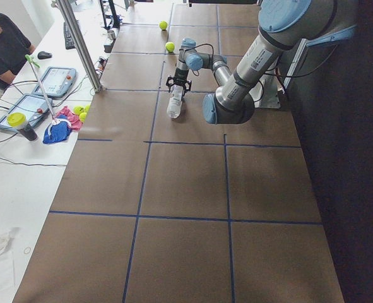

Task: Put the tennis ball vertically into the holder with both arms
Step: 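Grasp the clear can with the left gripper and lift it, then rotate the held can upright with the left gripper, opening facing up, then hold the can upright with the left gripper while the right reaches a ball, then grasp the tennis ball with the right gripper and carry it above the can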

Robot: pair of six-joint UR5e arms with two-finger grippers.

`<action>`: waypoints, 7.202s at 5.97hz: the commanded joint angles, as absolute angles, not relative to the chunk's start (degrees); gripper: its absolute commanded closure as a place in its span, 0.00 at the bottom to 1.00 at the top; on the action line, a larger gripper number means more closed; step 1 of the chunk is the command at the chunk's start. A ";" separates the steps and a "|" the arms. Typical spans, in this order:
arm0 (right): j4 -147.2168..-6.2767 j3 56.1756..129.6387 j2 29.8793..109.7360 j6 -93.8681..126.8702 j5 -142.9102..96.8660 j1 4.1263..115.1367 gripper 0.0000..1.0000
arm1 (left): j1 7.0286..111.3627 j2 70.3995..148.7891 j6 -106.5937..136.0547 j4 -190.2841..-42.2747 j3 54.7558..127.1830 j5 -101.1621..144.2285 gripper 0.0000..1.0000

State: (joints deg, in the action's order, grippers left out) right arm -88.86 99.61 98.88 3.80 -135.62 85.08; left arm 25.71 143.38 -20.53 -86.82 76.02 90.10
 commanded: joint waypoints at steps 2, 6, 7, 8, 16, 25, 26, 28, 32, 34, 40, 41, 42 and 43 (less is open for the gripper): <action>-88.94 99.67 98.88 3.78 -135.70 85.08 0.00 | 25.23 143.26 -20.39 -86.92 75.94 87.03 0.29; -80.30 99.58 98.44 4.30 -135.70 82.90 0.00 | 25.66 141.43 -12.53 -95.22 82.60 87.19 0.30; -79.64 99.67 98.44 4.31 -135.79 82.36 0.00 | 25.84 139.76 -6.65 -99.45 87.66 87.27 0.30; -78.41 99.58 98.44 4.31 -136.92 81.66 0.00 | 25.93 136.53 3.41 -109.06 92.15 87.10 0.30; -75.26 100.46 84.03 25.88 -134.84 73.14 0.00 | 22.50 129.90 21.45 -176.03 75.78 65.13 0.28; -63.98 90.20 77.10 41.04 -117.17 51.68 0.00 | 22.15 126.91 21.18 -177.63 76.29 65.13 0.25; -63.98 89.13 76.65 40.61 -116.90 51.42 0.00 | 22.15 126.91 21.18 -177.63 76.29 65.13 0.24; -63.98 86.50 74.45 40.61 -114.36 50.28 0.00 | 22.15 126.83 21.18 -177.63 76.29 65.13 0.24; -64.42 90.75 74.71 41.13 -113.99 50.36 0.96 | 21.80 126.30 21.27 -177.80 76.29 65.04 0.23; -81.27 106.63 67.05 52.48 -114.96 50.10 0.96 | 21.36 126.39 21.36 -177.80 76.29 65.04 0.22; -92.46 108.48 45.02 77.43 -107.24 37.45 0.92 | 21.01 126.47 21.62 -177.89 76.29 65.04 0.18; -92.37 106.19 43.17 78.48 -106.97 37.27 0.92 | 21.01 126.39 21.71 -177.89 76.38 65.04 0.17; -92.37 103.47 41.50 78.49 -105.83 37.00 0.92 | 21.01 126.47 21.71 -178.06 76.38 65.04 0.15; -92.37 103.01 41.40 78.49 -104.95 36.22 0.90 | 21.01 126.39 21.71 -178.68 76.29 65.04 0.13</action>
State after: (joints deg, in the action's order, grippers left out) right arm -92.38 104.14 42.02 78.39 -105.87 36.86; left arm 21.01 126.43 21.70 -178.22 76.34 65.04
